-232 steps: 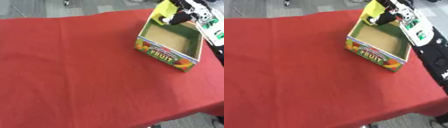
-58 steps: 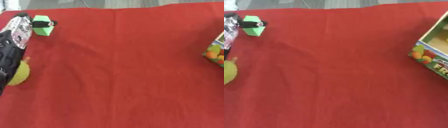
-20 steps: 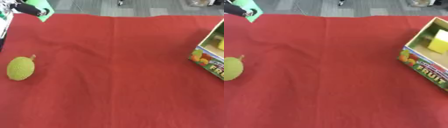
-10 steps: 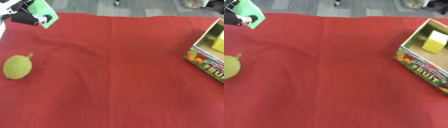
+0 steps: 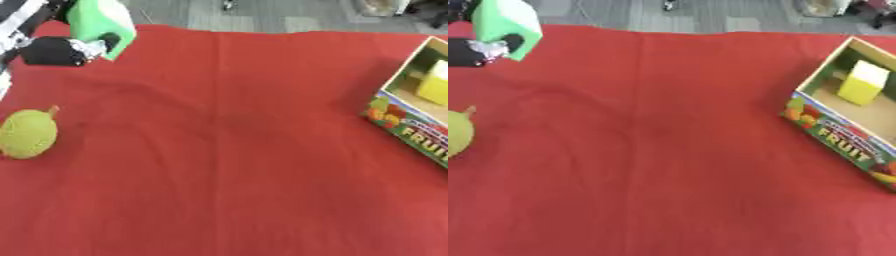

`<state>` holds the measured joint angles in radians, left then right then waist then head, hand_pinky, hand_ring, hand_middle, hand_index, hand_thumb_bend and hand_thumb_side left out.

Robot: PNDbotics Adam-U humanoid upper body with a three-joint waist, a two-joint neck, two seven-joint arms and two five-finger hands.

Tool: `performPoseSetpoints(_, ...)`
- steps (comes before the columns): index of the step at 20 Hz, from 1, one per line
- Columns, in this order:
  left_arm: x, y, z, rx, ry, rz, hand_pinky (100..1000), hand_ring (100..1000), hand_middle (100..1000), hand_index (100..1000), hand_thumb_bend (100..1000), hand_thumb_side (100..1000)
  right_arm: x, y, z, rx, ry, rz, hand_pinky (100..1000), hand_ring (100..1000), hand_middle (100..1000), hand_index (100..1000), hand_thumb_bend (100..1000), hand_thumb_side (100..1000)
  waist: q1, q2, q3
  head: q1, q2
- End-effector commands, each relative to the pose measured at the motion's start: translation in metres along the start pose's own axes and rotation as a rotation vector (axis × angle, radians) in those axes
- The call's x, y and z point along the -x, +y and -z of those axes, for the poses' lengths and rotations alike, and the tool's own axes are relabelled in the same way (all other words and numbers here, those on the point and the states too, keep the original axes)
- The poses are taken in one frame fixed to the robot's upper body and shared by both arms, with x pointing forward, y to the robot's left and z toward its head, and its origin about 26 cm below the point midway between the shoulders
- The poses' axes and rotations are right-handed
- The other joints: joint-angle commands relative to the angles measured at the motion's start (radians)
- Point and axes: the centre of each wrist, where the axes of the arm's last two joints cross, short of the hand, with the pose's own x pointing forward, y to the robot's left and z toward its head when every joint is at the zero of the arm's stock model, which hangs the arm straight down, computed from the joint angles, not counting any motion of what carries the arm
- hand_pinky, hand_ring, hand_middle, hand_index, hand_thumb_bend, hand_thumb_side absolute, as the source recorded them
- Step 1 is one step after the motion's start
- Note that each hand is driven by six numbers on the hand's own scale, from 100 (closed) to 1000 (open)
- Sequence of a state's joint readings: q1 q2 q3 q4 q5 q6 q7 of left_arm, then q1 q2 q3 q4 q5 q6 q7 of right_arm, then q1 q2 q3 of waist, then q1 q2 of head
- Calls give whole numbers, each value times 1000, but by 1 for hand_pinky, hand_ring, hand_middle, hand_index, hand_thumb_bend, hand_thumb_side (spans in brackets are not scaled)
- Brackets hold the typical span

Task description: Pick up the objects with one hand, pass them to the other hand, and then place them into the box on the other side of the table.

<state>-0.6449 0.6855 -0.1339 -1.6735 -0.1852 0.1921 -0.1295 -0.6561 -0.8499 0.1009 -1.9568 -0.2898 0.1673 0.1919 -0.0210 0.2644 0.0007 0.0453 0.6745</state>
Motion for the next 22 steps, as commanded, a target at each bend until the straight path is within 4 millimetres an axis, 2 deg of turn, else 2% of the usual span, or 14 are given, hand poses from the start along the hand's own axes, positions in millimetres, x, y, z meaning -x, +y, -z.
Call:
performPoseSetpoints(1, -10, -1, -1, -45, -74, -13, 787, 702, 606, 612, 100, 335, -20, 0, 6, -70, -70, -72, 852, 908, 840, 899, 336, 314, -1, -24, -2, -8, -6)
performPoseSetpoints(4, -10, -12, -1, -49, -108, -43, 787, 699, 603, 614, 100, 347, -27, 8, 16, -130, -142, -105, 856, 914, 850, 900, 377, 304, -3, -25, -5, -13, -4)
performPoseSetpoints(8, -8, -24, -1, -35, -122, -39, 787, 700, 603, 614, 100, 344, -32, 17, 25, -189, -183, -133, 856, 915, 852, 900, 381, 308, -5, -25, -9, -13, -3)
performPoseSetpoints(9, -10, -29, 0, -32, -137, -42, 785, 699, 602, 613, 100, 327, -34, 22, 29, -218, -200, -135, 860, 922, 863, 901, 409, 331, -8, -25, -8, -16, -3)
performPoseSetpoints(14, -11, -56, -1, -40, -205, -26, 783, 693, 596, 613, 100, 323, -46, 50, 49, -365, -274, -187, 863, 922, 862, 898, 439, 343, -15, -25, -12, -20, -1)
performPoseSetpoints(22, -12, -86, -3, -26, -266, -59, 781, 689, 595, 615, 100, 330, -56, 78, 63, -519, -355, -257, 863, 918, 854, 893, 444, 386, -20, -23, -17, -24, 10)
